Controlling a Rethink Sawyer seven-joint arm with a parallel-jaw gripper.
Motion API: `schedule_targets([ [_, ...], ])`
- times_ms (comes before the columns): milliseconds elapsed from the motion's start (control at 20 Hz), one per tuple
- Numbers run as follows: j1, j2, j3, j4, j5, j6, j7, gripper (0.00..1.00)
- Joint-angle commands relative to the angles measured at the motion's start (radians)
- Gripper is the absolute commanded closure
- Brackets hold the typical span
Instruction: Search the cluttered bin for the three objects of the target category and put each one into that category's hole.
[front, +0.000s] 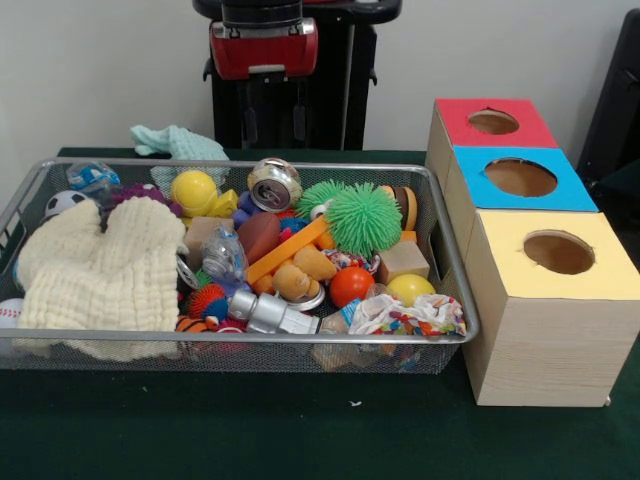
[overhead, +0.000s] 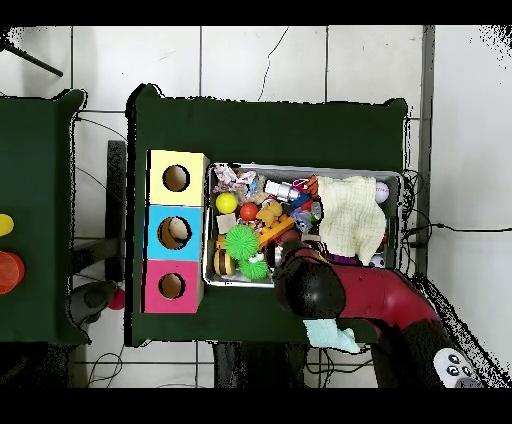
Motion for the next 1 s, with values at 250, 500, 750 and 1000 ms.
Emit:
schedule_targets([
  [250, 0.051, 0.036, 0.026, -0.147, 0.018, 0.023, 0.082, 0.0],
  [500, 0.073, 0.029, 0.029, -0.197, 0.055, 0.103, 0.077, 0.0],
  [750, 0.079, 0.034, 0.028, -0.206, 0.056, 0.081, 0.068, 0.0],
  [1000, 0.077, 0.074, 0.016, -0.18, 0.016, -0.017, 0.08, 0.0],
])
